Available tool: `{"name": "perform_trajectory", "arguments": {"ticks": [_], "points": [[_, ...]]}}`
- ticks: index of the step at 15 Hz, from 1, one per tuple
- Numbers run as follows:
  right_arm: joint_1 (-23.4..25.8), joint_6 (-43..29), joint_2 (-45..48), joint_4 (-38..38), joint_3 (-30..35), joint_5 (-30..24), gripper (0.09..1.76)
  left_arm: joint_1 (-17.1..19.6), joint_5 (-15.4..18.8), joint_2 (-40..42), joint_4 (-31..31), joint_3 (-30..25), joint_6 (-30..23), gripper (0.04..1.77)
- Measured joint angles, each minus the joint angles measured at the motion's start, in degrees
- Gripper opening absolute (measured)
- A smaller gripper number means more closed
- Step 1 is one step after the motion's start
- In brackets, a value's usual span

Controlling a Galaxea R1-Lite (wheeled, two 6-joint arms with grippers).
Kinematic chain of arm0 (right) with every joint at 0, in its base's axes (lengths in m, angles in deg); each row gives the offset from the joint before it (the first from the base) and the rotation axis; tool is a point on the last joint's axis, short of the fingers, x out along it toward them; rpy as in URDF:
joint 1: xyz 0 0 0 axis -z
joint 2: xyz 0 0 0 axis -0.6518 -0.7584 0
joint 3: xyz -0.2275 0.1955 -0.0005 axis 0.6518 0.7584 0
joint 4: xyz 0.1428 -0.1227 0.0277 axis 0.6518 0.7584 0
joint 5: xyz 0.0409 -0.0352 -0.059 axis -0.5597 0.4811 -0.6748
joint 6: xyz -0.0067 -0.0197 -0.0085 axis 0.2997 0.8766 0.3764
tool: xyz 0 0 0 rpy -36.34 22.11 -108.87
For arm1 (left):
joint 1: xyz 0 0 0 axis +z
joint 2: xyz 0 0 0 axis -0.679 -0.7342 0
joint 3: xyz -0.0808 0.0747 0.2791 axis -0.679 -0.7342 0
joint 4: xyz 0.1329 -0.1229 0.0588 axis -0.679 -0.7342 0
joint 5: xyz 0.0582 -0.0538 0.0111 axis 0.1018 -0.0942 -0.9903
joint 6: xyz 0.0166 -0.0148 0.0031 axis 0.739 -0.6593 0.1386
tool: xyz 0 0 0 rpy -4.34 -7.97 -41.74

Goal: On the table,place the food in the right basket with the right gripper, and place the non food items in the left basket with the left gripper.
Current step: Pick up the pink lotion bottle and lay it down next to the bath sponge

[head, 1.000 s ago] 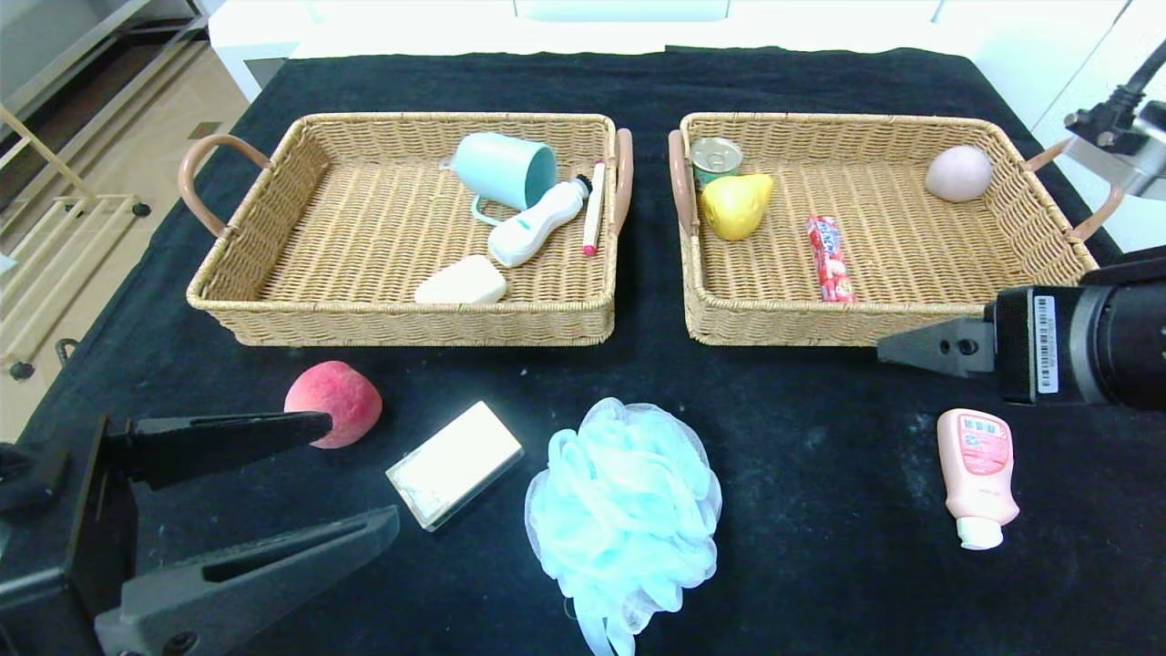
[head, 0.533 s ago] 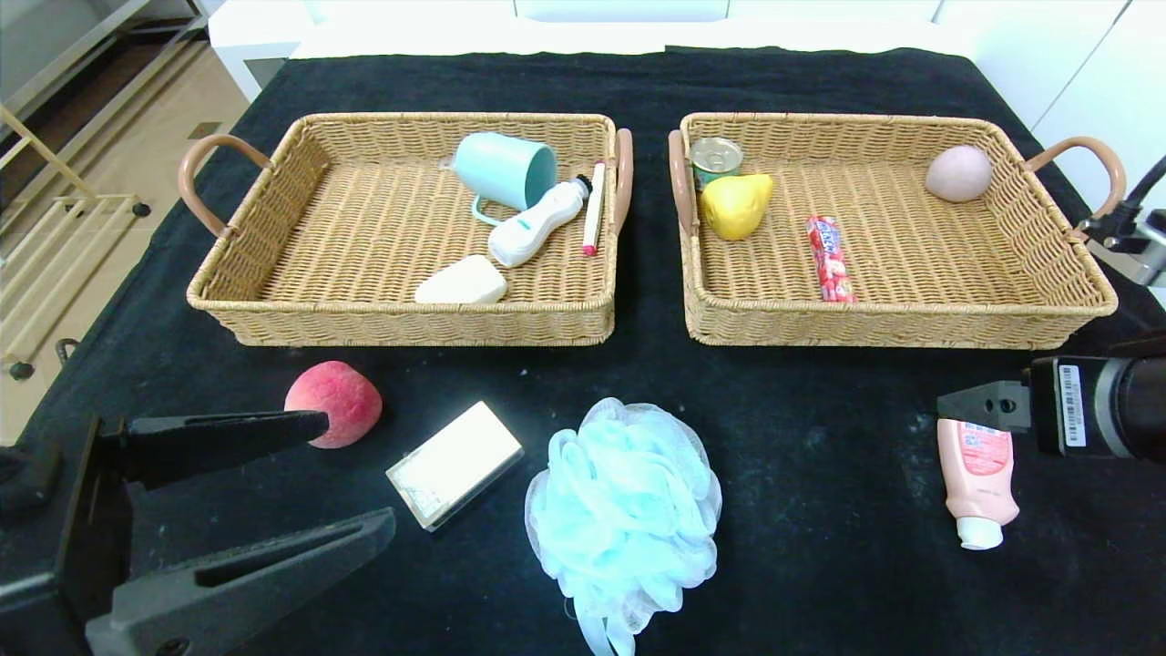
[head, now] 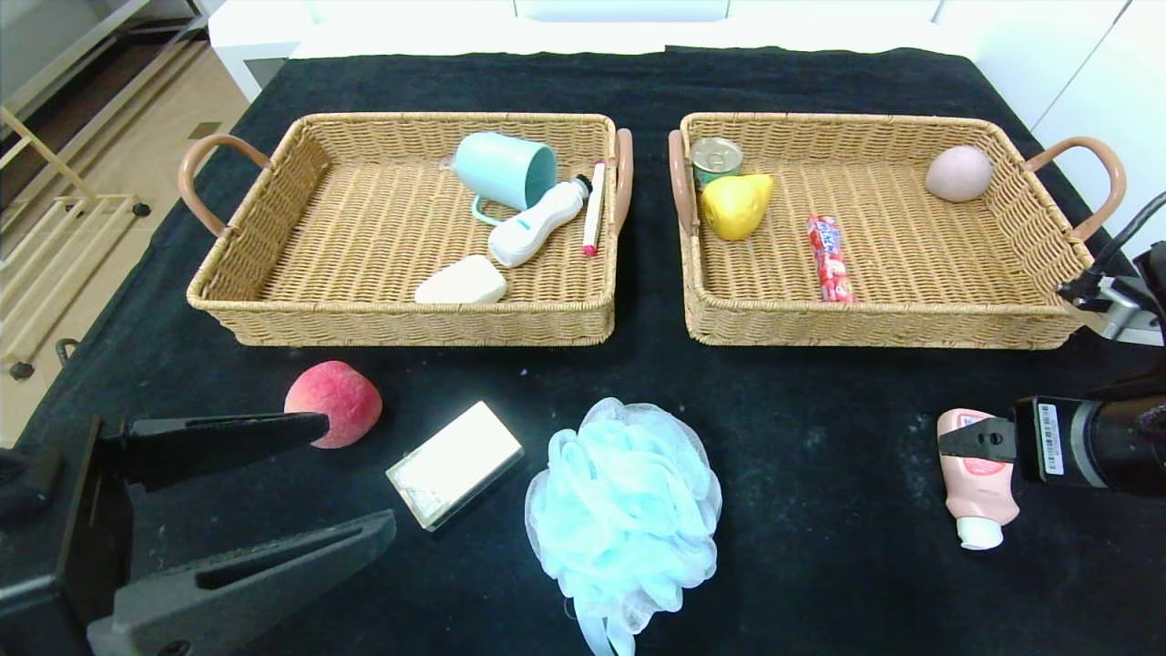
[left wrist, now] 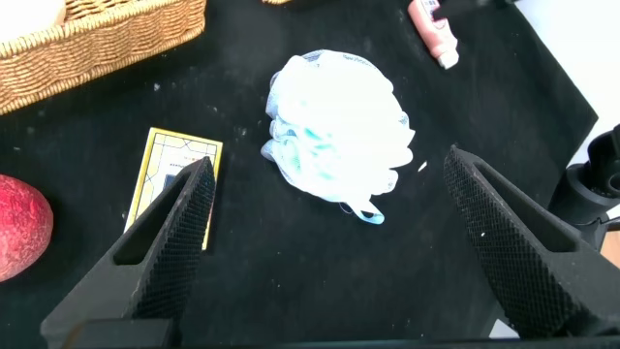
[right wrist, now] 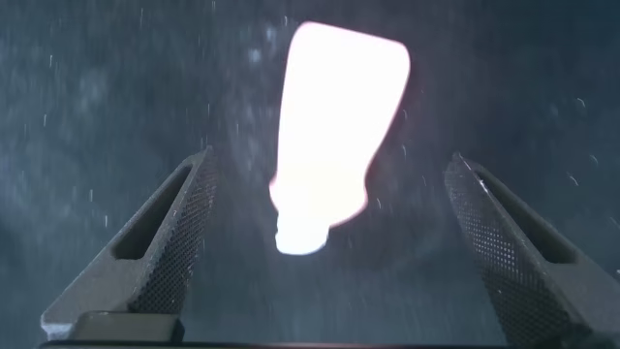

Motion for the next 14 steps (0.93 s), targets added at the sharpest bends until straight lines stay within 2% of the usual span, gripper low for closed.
{"name": "perform_trajectory", "arguments": {"ticks": [3, 14], "points": [[1.57, -0.05, -2.34, -3.89, 1.77, -0.28, 1.71, 0.00, -0.02, 0.02, 0.07, 0.00, 0.02, 1.72], [2.62, -0.22, -5.92, -4.24, 2.18, -2.26, 1.71, 0.00, -0.02, 0.11, 0.16, -0.02, 0.11, 1.72]]}}
